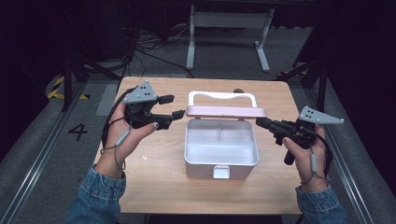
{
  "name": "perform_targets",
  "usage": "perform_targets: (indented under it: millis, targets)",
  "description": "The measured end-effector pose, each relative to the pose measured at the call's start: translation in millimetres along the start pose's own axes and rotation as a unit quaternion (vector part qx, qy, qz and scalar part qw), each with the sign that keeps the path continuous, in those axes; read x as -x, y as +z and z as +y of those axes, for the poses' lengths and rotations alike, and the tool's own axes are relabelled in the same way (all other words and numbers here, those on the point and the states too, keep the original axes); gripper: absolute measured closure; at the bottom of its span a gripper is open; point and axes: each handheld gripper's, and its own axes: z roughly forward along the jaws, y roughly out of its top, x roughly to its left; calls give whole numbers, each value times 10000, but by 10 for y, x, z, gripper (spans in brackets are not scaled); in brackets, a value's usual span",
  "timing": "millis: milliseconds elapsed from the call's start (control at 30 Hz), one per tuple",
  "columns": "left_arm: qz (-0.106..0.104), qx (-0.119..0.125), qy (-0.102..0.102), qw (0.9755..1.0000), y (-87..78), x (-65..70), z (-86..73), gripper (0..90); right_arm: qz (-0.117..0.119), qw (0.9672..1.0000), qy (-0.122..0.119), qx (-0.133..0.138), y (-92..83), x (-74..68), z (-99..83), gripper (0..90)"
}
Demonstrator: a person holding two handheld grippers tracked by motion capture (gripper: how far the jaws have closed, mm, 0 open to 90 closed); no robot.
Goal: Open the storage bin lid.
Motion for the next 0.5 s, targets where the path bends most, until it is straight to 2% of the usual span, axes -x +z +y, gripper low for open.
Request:
perform_targets:
  millis: [133,300,500]
  targets:
    - [95,-192,110,9997,192,31,-106,303,5,10000,34,-6,15,10,-8,900]
    - [-17,-170,84,9998,394,70,-146,281,34,10000,33,-63,23,24,-23,900]
    - [47,-29,60,10000,597,108,-122,271,58,9999,116,-93,12,55,-42,900]
